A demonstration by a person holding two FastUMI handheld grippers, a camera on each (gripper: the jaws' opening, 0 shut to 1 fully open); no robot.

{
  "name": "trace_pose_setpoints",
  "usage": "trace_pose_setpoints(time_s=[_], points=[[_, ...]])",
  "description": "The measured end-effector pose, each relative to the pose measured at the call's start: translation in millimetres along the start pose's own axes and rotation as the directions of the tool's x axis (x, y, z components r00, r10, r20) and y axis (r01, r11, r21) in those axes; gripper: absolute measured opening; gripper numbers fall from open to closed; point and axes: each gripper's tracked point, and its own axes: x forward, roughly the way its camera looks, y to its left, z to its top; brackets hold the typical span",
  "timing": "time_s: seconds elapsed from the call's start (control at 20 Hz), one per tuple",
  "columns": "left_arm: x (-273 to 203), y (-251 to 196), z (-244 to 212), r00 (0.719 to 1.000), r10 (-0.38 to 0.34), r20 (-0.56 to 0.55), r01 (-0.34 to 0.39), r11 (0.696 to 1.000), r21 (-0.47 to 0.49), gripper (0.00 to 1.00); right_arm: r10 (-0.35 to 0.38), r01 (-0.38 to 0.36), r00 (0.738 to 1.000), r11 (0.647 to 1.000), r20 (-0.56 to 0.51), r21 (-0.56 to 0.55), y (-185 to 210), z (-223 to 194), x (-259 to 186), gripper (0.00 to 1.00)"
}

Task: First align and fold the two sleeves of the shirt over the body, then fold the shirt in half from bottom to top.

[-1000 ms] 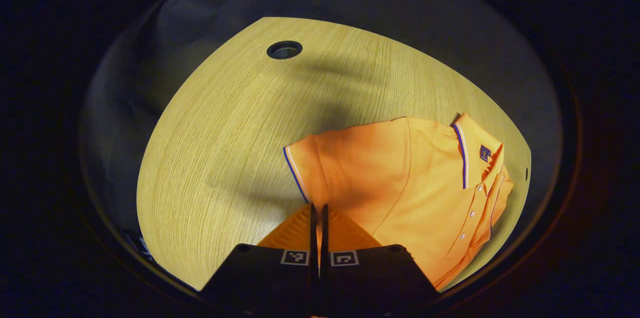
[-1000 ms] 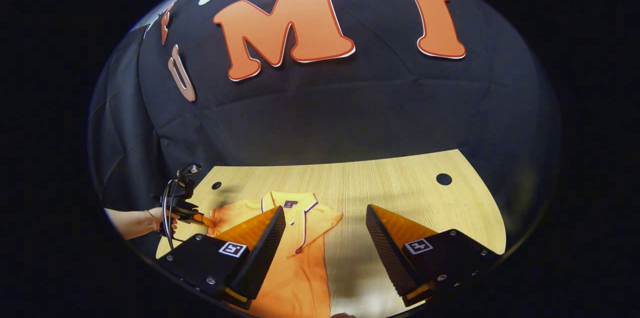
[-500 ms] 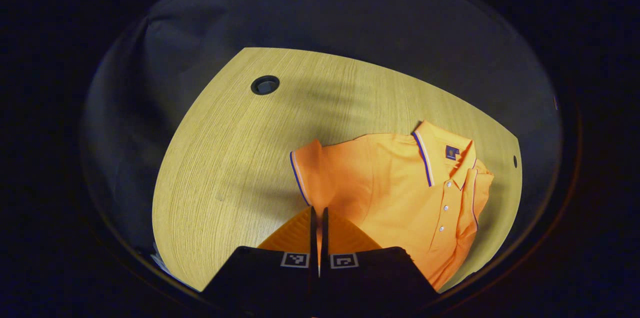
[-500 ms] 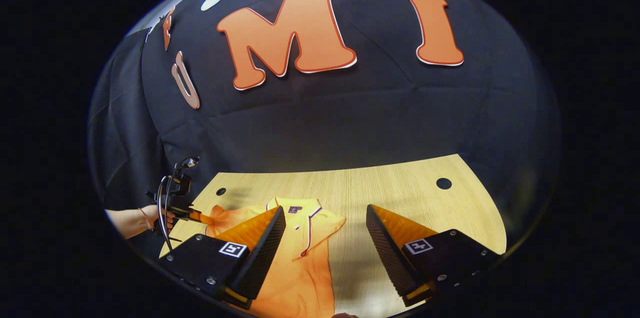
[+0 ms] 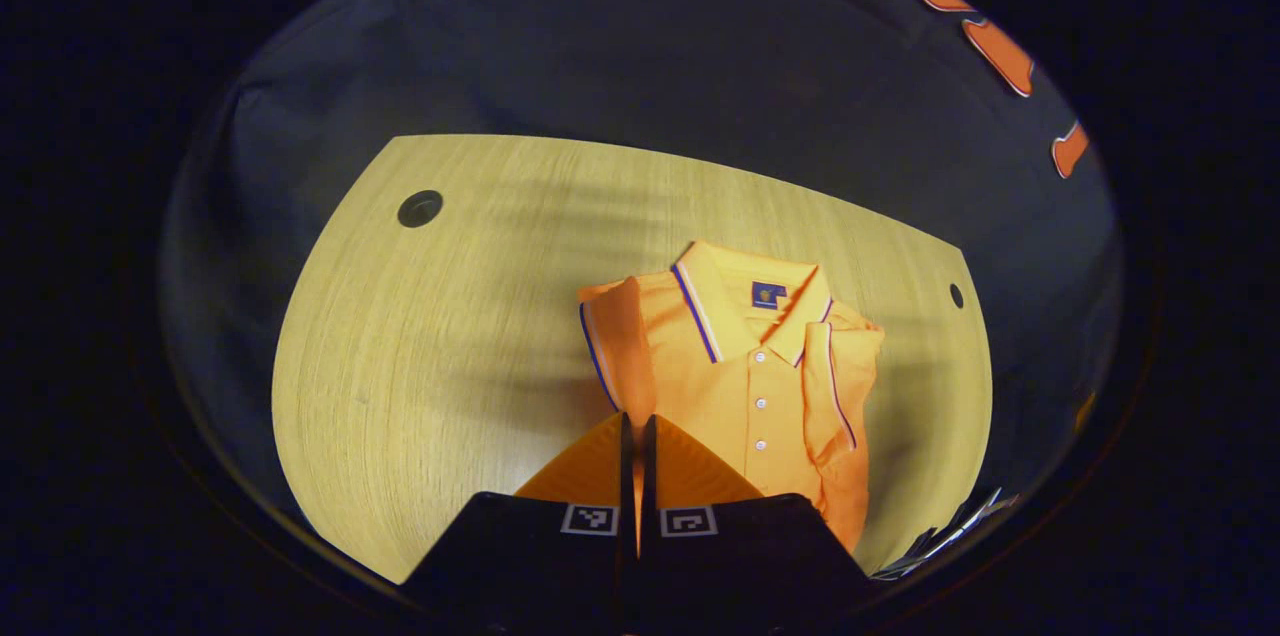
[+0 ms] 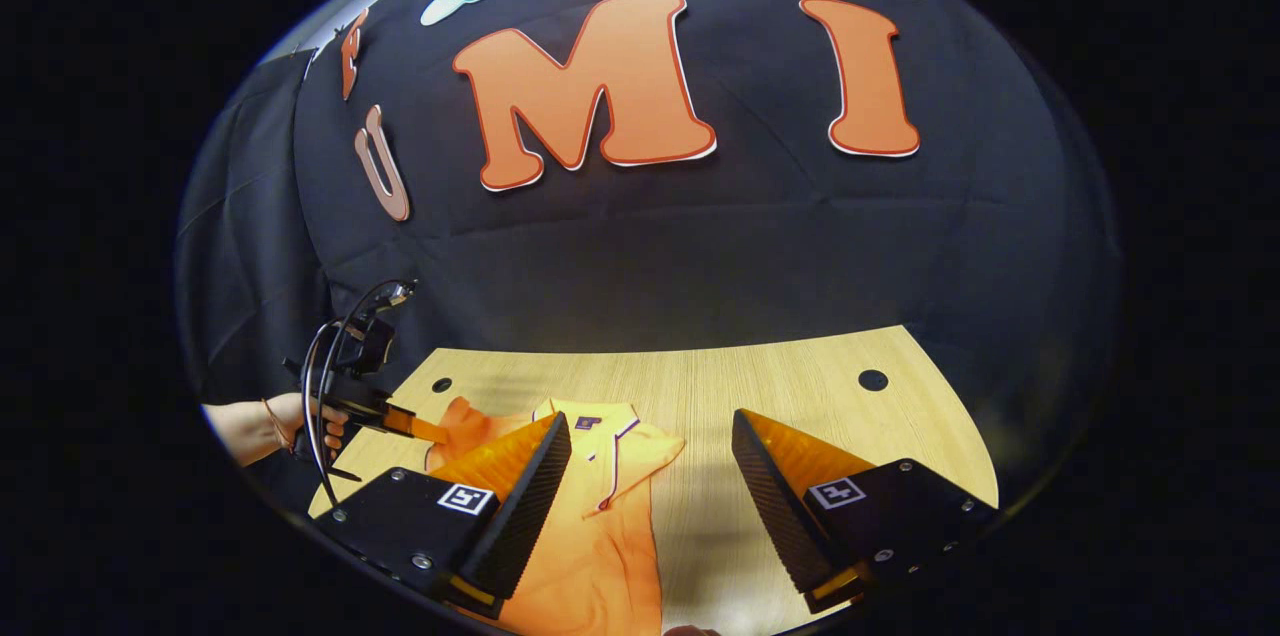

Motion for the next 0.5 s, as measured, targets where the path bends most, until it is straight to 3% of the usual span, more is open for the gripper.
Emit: trace_pose_setpoints(time_s=[0.2,0.5], points=[[6.7,-43.7,-7.1,0.996,-0.089,-0.019,0.089,0.996,0.024,0.01,-0.016,0.016,1.000,1.000,-0.009,-0.001,-7.9,-9.4,-12.1,0.99],[29.5,-68.9,-24.4,0.993,-0.090,-0.073,0.093,0.995,0.038,0.01,-0.045,0.045,0.998,0.999,-0.043,0.008,-20.4,-29.0,-28.2,0.99]])
